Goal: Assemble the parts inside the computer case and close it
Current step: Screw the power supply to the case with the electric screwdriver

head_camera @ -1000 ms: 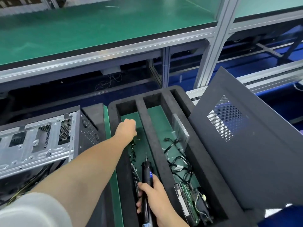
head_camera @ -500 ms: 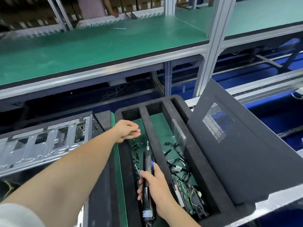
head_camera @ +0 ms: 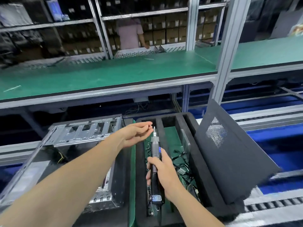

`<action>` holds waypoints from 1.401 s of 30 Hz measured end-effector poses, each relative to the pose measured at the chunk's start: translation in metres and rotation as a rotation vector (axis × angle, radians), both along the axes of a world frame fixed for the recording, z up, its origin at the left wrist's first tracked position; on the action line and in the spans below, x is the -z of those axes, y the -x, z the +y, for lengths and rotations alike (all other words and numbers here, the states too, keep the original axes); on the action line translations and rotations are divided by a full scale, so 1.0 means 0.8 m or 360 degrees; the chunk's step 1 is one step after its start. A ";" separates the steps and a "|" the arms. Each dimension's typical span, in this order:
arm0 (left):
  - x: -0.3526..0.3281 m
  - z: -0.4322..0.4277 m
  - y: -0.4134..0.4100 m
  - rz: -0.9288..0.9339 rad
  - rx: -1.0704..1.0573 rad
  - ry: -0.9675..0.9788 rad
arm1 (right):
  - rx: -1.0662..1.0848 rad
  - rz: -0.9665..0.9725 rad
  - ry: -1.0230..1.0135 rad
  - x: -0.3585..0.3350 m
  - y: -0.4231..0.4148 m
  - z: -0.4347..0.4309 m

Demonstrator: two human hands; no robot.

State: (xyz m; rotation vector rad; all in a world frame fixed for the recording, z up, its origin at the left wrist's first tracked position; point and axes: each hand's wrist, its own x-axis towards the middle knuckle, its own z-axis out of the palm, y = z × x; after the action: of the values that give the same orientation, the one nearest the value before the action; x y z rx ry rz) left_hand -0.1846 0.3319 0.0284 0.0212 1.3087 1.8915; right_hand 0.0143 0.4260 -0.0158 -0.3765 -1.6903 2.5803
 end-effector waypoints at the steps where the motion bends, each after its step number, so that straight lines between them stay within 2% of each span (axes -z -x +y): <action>1: -0.005 -0.006 -0.011 0.0023 -0.0012 -0.0002 | -0.0028 0.0009 0.0000 -0.003 -0.008 -0.004; 5: -0.007 -0.021 -0.052 0.0258 -0.0120 0.0268 | -0.0041 -0.0096 -0.0078 0.001 -0.036 -0.019; 12: 0.050 -0.006 -0.070 0.0703 -0.0062 0.1246 | -0.0068 -0.0423 -0.0122 0.065 -0.063 -0.018; 15: 0.075 0.011 -0.051 0.0866 0.0065 0.1506 | -0.0019 -0.0523 -0.0084 0.086 -0.051 -0.009; 21: 0.118 0.037 0.009 0.1099 0.0489 0.1777 | 0.0033 -0.0587 -0.0089 0.106 -0.004 0.008; 26: 0.152 0.053 0.081 0.1640 0.0466 0.2099 | 0.0057 -0.0640 -0.0067 0.114 0.043 0.013; 31: 0.177 0.089 0.140 0.2280 0.0914 0.2575 | 0.0087 -0.0669 -0.0070 0.123 0.082 0.022; 36: 0.202 0.114 0.150 0.2300 0.1218 0.2873 | 0.0128 -0.0723 -0.0097 0.132 0.103 0.027; 42: 0.221 0.112 0.152 0.2341 0.1248 0.2945 | 0.0060 -0.0793 -0.0153 0.132 0.109 0.031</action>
State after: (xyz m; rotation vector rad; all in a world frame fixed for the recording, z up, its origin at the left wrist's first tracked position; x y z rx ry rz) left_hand -0.3063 0.4216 -0.1483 0.8732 2.7699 -0.7588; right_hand -0.0727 0.4508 -0.1211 -1.1098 -1.9026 2.5039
